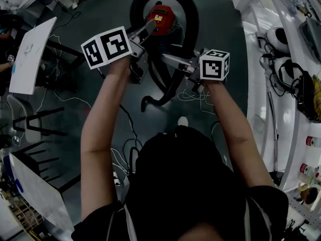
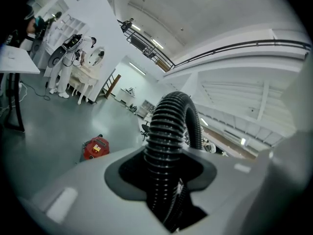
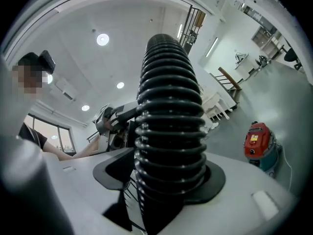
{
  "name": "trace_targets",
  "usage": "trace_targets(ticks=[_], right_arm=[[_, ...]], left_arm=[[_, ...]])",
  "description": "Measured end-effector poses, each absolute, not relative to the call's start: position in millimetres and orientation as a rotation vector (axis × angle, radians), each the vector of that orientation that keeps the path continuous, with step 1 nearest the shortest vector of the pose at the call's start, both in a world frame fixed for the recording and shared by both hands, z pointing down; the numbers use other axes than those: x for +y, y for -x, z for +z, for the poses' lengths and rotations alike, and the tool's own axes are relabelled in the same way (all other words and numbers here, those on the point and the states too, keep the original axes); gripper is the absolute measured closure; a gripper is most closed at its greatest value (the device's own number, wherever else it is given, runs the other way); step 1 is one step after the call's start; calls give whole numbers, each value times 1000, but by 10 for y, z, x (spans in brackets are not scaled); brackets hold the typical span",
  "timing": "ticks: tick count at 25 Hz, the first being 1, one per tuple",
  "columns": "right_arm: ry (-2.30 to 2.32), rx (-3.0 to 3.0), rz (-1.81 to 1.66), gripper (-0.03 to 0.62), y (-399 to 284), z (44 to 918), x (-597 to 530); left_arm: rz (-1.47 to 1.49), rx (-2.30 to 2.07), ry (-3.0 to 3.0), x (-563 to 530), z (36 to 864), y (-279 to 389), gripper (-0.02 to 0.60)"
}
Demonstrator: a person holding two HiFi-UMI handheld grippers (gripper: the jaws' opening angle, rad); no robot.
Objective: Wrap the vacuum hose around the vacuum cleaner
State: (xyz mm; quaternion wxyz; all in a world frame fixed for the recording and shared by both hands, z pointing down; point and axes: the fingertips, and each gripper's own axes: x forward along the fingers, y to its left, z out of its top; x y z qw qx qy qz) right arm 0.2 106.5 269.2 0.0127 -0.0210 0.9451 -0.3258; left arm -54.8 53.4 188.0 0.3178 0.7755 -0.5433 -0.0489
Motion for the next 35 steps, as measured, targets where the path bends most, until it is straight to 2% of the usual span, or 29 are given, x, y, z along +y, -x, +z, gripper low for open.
trace_targets(ticks=[9,12,19,29,30,33,35], right_arm=[[9,3087,-917,298,65,2751,1031],[66,3117,-849,349,48,2752,972],[122,3161,-795,384,14,2810,938],[60,3043,-1052,401,21,2847,1017],[77,3031,-1064,401,2,2853,994],[148,2974,-1102,404,-111,2839,846],[198,2936,-1114,404,-201,2807,723]], left_arm=[[-164,-1383,-2036,366,1814,234,416],[-180,-1372,-2034,361,1799,163,416],[-183,-1387,-2036,320,1864,159,417],[-342,-1312,-2025,237,2056,274,409],[-312,-1319,-2049,242,2082,265,395],[-240,-1370,-2113,309,2144,282,296],[-231,-1380,-2144,415,2184,306,288]])
